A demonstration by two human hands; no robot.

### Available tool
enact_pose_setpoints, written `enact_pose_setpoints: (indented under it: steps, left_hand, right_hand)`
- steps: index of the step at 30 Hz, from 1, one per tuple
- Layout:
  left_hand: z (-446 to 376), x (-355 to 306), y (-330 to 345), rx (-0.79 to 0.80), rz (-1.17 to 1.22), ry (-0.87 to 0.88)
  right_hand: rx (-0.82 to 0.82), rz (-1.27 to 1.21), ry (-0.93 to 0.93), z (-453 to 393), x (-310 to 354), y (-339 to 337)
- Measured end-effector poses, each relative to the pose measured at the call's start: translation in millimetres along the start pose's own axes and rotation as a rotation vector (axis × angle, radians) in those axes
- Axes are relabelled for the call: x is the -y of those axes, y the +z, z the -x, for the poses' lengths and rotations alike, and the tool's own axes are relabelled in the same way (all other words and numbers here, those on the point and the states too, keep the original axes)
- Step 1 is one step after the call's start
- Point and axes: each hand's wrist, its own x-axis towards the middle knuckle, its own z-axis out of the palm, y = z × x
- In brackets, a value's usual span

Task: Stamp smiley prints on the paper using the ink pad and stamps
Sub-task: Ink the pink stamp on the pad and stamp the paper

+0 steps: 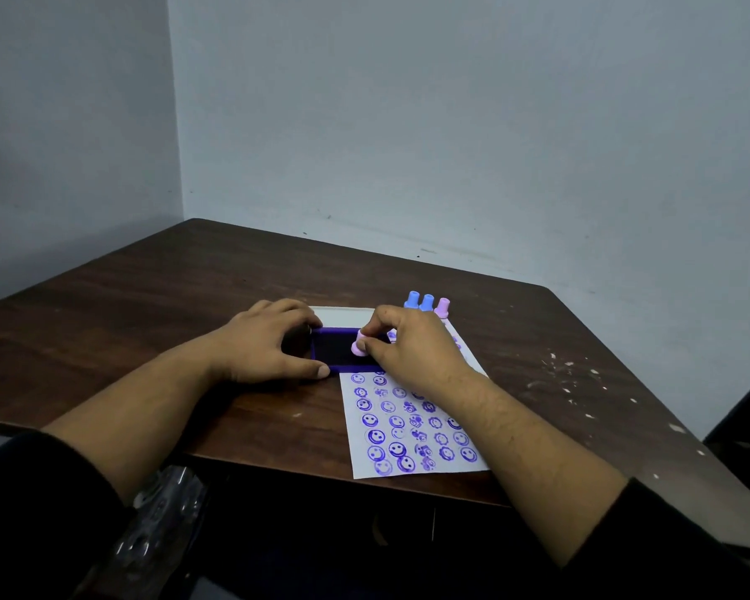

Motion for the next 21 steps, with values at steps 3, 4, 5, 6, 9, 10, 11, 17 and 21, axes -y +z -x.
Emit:
enact_pose_setpoints:
  steps: [3, 4, 5, 6, 9, 10, 11, 17, 21]
  left_hand:
    - [0, 0, 0, -0.003, 0.0, 0.002]
    - [0, -1, 0, 0.0, -0.001, 0.002]
    - [0, -1, -1, 0.002, -0.003, 0.003]
    - [0, -2, -1, 0.002, -0.003, 0.005]
    - [1, -2, -1, -0.001, 0.0, 0.008]
    - [1, -3, -2, 0.002, 0.001, 0.01]
    - [1, -3, -2, 0.008, 0.001, 0.009]
    - [1, -2, -3, 0.015, 0.005, 0.011]
    - [1, -2, -3, 0.018, 0.011, 0.012]
  right_hand:
    - [-0.01, -0.013, -0.008, 0, -1, 1]
    - [-0.012, -0.011, -0.012, 1, -2, 1]
    - [-0.012, -0.011, -0.018, 1, -2, 1]
    - [-0.013, -0.017, -0.023, 2, -2, 0]
    - [-0.051, -0.049, -0.045, 4, 1, -5]
    - [-0.076, -0.057, -0.054, 4, 2, -9]
    - [-0.1, -0.066, -0.063, 4, 5, -15]
    - [-0.233, -0.205, -0.121, 14, 19, -58]
    - [-0.288, -0.325, -0.121, 39, 15, -75]
